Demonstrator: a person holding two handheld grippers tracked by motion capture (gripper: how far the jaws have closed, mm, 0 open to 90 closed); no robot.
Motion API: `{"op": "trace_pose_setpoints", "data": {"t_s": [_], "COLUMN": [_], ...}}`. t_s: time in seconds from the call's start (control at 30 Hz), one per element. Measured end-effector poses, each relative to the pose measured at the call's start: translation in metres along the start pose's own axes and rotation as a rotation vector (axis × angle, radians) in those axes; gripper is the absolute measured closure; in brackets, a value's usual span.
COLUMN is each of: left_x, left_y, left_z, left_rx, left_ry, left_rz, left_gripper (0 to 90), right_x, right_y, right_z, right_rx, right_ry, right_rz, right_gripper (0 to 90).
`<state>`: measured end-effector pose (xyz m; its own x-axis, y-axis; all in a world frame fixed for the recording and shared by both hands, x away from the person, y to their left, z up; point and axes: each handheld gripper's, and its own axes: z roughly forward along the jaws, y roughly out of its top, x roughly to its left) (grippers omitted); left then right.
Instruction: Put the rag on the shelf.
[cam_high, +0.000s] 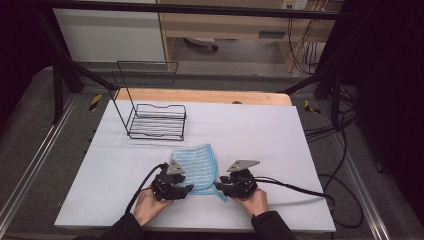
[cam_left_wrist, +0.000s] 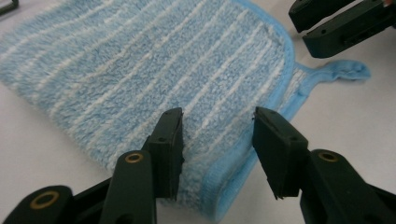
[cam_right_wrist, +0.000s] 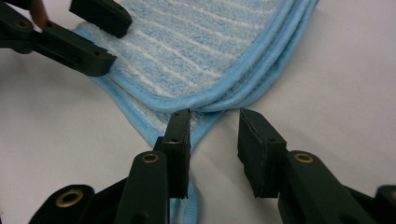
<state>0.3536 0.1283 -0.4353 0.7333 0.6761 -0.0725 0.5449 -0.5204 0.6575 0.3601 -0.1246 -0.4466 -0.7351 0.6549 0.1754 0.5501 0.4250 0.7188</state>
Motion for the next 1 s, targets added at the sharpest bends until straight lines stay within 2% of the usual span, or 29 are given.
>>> {"op": "trace_pose_setpoints", "data": {"t_s": [0.27, 0.5, 0.57, 0.63, 0.67, 0.73, 0.8, 0.9, 1.0], "left_x": [-0.001, -0.005, -0.005, -0.005, -0.004, -0.001, 0.001, 0.003, 0.006], "left_y": [0.000, 0.002, 0.003, 0.003, 0.003, 0.003, 0.003, 0.003, 0.002], "left_z": [0.006, 0.008, 0.008, 0.008, 0.007, 0.006, 0.004, 0.000, -0.005], "left_rx": [0.009, 0.021, 0.021, 0.023, 0.022, 0.017, 0.012, 0.016, 0.015], "left_ry": [0.032, 0.064, 0.071, 0.065, 0.059, 0.041, 0.029, 0.023, 0.002], "left_rz": [0.028, 0.039, 0.040, 0.044, 0.044, 0.037, 0.035, 0.055, 0.056], "left_gripper": [67.4, 73.1, 75.9, 79.1, 80.6, 82.4, 83.7, 84.3, 84.5], "right_x": [0.002, 0.003, 0.006, 0.008, 0.009, 0.007, 0.007, 0.005, 0.005], "right_y": [-0.003, -0.002, -0.001, -0.002, -0.002, -0.001, 0.000, 0.001, 0.002], "right_z": [0.007, 0.011, 0.013, 0.015, 0.015, 0.015, 0.015, 0.015, 0.013], "right_rx": [0.014, -0.002, -0.004, -0.010, -0.014, -0.001, 0.004, 0.009, 0.008], "right_ry": [0.010, 0.015, 0.010, 0.003, -0.003, 0.014, 0.025, 0.032, 0.031], "right_rz": [0.019, 0.042, 0.029, 0.020, 0.032, 0.044, 0.058, 0.056, 0.058], "right_gripper": [68.9, 69.1, 71.6, 77.4, 80.7, 85.8, 88.4, 88.9, 88.9]}}
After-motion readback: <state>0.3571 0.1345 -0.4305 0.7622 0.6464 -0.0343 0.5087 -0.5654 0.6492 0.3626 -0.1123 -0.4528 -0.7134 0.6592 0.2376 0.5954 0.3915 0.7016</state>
